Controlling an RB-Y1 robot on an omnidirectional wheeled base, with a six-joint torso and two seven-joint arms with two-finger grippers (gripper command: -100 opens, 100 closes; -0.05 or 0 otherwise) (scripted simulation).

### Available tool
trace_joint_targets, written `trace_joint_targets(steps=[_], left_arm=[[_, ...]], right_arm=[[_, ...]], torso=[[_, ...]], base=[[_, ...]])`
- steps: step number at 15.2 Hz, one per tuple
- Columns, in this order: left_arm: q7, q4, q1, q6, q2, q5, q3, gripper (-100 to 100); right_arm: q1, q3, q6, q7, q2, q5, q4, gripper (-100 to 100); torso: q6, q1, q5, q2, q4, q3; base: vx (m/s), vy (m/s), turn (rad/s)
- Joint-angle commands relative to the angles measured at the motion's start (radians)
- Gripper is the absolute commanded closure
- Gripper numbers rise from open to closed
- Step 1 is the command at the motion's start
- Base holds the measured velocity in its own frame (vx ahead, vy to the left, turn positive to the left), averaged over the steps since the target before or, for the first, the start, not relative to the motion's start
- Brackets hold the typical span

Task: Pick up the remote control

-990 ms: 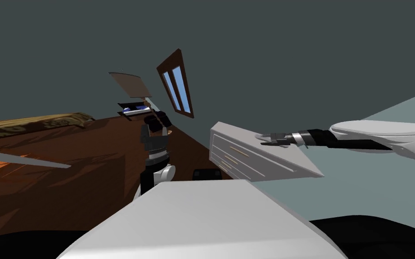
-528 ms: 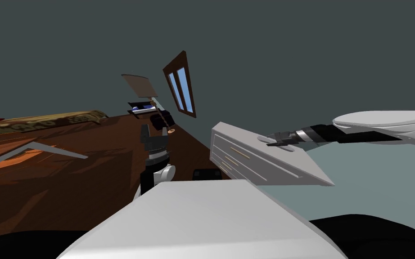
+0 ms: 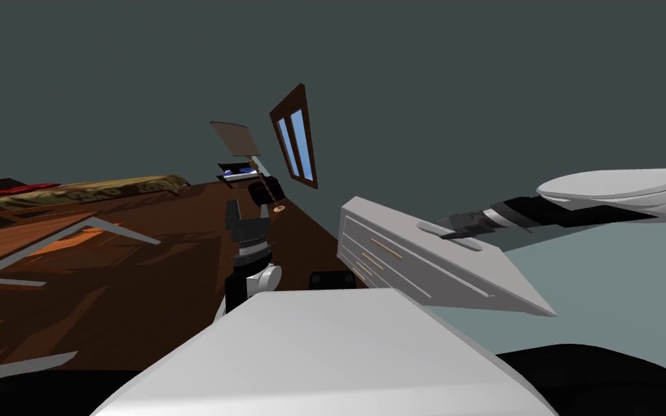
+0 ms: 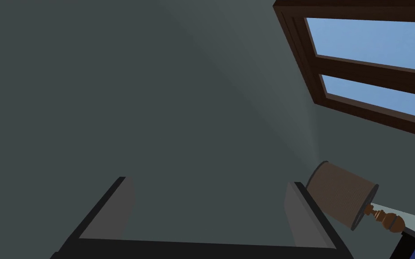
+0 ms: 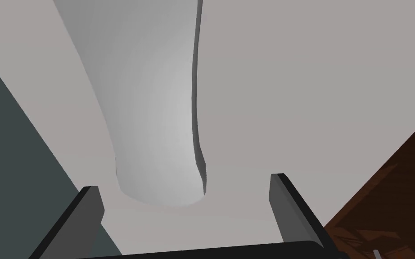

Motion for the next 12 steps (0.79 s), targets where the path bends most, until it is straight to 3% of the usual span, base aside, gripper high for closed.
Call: trace_joint_targets(steps=[1,6,7,8,9,10,11,12], left_arm=[[0.000,0.000,0.000,0.000,0.000,0.000,0.000,0],[0.000,0.000,0.000,0.000,0.000,0.000,0.000,0],[0.000,0.000,0.000,0.000,0.000,0.000,0.000,0],[0.000,0.000,0.000,0.000,0.000,0.000,0.000,0],[0.000,0.000,0.000,0.000,0.000,0.000,0.000,0],[0.000,0.000,0.000,0.000,0.000,0.000,0.000,0],[0.000,0.000,0.000,0.000,0.000,0.000,0.000,0],[0.000,0.000,0.000,0.000,0.000,0.000,0.000,0]], right_arm=[[0.050,0.006,0.001,0.026,-0.048,-0.046,0.030,-100],[0.089,0.023,-0.007,0.026,-0.062,-0.029,0.043,-100],[0.072,0.022,-0.010,0.021,-0.054,-0.021,0.039,-100],[0.025,0.061,-0.018,0.011,-0.033,0.011,0.039,-100],[0.011,0.061,-0.018,0.011,-0.033,0.011,0.039,-100],[-0.019,0.099,-0.027,-0.001,-0.012,0.045,0.039,-100],[-0.016,0.099,-0.027,-0.001,-0.012,0.045,0.039,-100],[-0.053,0.099,-0.027,-0.001,-0.012,0.045,0.039,-100]], torso=[[0.000,0.000,0.000,0.000,0.000,0.000],[0.001,0.001,0.000,-0.001,0.000,0.000],[0.001,0.001,0.000,-0.001,0.000,-0.001],[0.001,0.001,0.000,-0.001,0.000,-0.001],[0.001,0.002,0.000,0.000,0.000,0.000],[0.001,0.003,0.000,0.000,0.000,0.000],[0.001,0.004,0.000,0.000,0.000,0.000],[0.001,0.004,0.001,0.001,0.000,0.000]], base=[[0.012,-0.059,0.099],[0.015,-0.032,0.035],[0.016,-0.023,0.016],[0.008,-0.006,0.010],[0.006,0.003,0.002],[0.004,0.009,0.005],[0.004,0.012,0.003],[0.002,0.011,-0.006]])
